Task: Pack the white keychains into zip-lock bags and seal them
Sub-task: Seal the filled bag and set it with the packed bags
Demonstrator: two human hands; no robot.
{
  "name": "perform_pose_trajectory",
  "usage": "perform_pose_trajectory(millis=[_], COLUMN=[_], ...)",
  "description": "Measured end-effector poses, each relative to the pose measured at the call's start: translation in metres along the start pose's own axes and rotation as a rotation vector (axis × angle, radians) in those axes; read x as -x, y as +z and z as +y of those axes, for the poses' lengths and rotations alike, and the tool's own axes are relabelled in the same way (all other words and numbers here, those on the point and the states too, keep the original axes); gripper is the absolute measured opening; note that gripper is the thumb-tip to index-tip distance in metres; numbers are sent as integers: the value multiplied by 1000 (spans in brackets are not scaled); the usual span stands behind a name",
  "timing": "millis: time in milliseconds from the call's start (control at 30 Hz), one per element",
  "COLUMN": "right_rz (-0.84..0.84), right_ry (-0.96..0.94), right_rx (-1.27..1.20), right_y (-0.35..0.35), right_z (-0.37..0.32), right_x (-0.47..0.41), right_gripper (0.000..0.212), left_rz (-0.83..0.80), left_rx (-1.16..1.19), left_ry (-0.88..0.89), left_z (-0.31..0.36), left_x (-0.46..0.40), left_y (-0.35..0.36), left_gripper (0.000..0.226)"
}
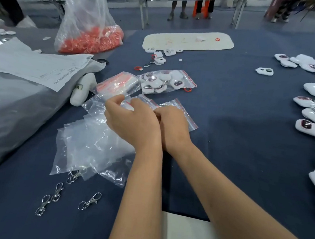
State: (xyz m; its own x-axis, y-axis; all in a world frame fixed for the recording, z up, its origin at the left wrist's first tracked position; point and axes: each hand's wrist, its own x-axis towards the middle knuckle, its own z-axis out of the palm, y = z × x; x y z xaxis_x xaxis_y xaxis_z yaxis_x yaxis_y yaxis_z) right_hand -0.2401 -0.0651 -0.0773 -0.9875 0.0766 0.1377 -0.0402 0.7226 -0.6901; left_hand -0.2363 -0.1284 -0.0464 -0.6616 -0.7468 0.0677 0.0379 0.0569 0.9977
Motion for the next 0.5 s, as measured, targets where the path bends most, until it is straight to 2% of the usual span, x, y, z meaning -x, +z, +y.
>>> perform_pose_trajectory(millis=[167, 267, 400, 500], right_rz=[-37, 88, 340, 419], right_ry=[26, 139, 169, 276], right_rx=[-318, -649, -792, -975], right_y=[-13, -22, -42, -71], right_z=[-1, 5, 27, 55], right_x=[9, 12, 24, 42], right_gripper=[31, 34, 17, 14], left_rz=[-19, -16, -24, -218], left_rx=[-14, -30, -120, -292], left_ry=[192, 326, 441, 455], left_z=[1, 2, 2, -4], left_x=[13, 20, 21, 19], left_y=[5, 6, 5, 9], left_gripper=[20, 20, 23, 33])
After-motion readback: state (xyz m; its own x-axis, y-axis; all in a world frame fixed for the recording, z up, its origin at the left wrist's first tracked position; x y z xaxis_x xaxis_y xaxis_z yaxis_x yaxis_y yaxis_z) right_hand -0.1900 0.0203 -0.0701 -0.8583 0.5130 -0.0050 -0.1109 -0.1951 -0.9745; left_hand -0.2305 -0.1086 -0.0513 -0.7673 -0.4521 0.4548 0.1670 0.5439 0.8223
